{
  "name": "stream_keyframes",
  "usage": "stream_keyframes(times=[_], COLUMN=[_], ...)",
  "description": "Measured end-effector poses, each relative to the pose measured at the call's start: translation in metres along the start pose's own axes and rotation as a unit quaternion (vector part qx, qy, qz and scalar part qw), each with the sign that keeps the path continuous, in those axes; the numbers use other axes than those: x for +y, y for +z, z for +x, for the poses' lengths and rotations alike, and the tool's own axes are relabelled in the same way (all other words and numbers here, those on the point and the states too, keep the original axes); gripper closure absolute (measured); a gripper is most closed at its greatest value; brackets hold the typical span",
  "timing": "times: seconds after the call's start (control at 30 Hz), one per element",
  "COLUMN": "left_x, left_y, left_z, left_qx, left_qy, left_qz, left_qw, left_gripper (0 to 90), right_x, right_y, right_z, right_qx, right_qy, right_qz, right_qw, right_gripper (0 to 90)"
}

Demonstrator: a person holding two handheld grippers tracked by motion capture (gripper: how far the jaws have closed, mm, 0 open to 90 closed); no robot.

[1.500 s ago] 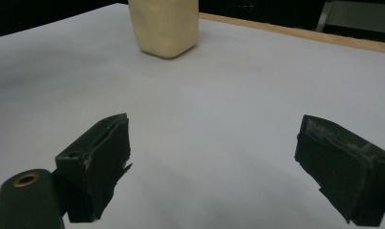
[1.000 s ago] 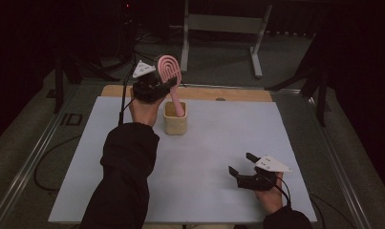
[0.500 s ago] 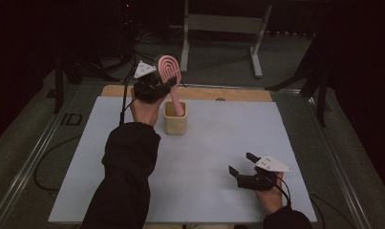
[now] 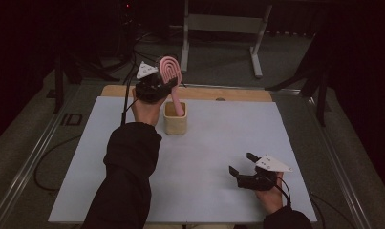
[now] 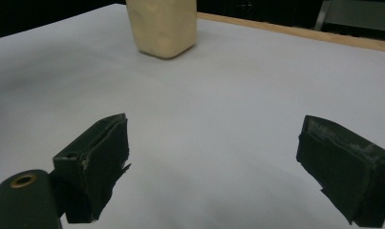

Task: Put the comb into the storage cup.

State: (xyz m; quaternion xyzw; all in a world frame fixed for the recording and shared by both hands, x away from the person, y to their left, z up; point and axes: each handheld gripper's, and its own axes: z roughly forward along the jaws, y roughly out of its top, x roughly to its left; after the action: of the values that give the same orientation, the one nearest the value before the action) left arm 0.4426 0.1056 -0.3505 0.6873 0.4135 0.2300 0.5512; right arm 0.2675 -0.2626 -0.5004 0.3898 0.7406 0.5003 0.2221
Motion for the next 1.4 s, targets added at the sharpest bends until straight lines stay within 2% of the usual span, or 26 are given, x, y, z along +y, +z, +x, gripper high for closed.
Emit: stream_keyframes(times=[1.4], left_x=[-0.0100], left_y=[0.0087], left_z=[-0.0042], left_qx=[0.004], left_qy=[0.007], left_qz=[0.013], left_qw=[0.9999], left_gripper=[64.6], right_x=[0.0002], right_y=[-0.0003], right_z=[0.0003], right_qx=[-0.004], right_qy=[-0.001], right_qz=[0.002], right_qw=[1.0000], right_gripper=[9.3])
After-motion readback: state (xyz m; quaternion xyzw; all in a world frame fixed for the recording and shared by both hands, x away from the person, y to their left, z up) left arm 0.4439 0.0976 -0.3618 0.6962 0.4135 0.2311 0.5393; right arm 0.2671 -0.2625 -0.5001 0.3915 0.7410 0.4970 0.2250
